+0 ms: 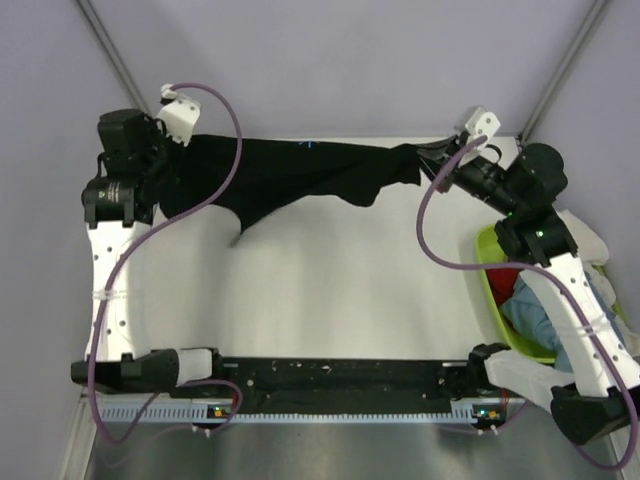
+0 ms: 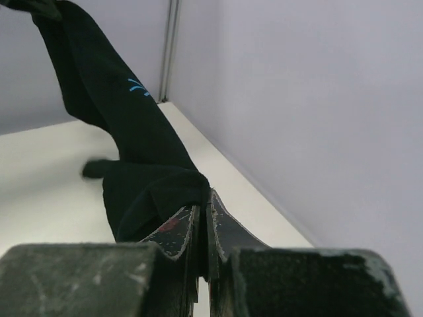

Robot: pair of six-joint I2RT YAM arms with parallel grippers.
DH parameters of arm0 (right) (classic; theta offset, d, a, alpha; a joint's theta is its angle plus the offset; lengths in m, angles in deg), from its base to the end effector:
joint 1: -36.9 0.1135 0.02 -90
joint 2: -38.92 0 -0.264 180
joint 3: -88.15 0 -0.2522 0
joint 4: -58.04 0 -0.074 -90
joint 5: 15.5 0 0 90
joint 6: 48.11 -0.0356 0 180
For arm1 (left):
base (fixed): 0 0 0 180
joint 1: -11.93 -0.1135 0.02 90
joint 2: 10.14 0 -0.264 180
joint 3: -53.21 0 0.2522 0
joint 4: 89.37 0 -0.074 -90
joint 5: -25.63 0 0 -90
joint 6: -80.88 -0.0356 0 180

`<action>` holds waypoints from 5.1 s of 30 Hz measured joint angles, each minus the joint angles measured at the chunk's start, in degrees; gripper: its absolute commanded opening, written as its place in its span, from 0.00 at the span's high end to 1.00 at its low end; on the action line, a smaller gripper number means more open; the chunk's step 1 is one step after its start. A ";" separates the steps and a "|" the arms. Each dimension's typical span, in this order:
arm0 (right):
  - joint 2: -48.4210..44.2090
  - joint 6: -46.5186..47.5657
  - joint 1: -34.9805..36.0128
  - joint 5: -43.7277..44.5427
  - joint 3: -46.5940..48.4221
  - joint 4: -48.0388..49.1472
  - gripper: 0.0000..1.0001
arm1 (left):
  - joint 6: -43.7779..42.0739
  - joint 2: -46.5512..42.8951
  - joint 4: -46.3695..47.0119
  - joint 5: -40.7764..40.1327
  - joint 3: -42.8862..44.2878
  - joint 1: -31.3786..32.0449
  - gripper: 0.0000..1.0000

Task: Fold and stack the t-shirts
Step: Flatten out the tshirt

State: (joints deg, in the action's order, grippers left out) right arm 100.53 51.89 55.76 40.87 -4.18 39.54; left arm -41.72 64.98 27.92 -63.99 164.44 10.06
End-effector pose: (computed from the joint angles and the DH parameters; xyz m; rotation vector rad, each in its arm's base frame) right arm 0.2054 0.0910 0.4702 -0.8186 1.2385 0.5466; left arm 0.2538 0.0081 0.4682 0.5486 1.9806 0.3696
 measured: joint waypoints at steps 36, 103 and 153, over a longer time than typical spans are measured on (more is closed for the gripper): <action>30.71 -7.50 -0.28 28.22 1.95 -5.57 1.00 | -3.65 34.99 18.14 2.05 -6.38 21.40 0.31; 8.90 -6.05 -0.26 27.91 16.26 -7.74 1.00 | -13.68 -4.39 9.88 -17.77 -2.73 19.04 1.00; 26.86 40.28 40.41 -0.28 -15.80 -25.57 0.17 | -54.64 10.84 30.99 4.39 -49.75 -18.40 0.12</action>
State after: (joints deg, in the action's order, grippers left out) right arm 127.39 92.17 96.17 40.59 -19.99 13.97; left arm -96.36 75.82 58.92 -59.59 114.69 -8.34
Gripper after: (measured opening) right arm 0.870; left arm 0.878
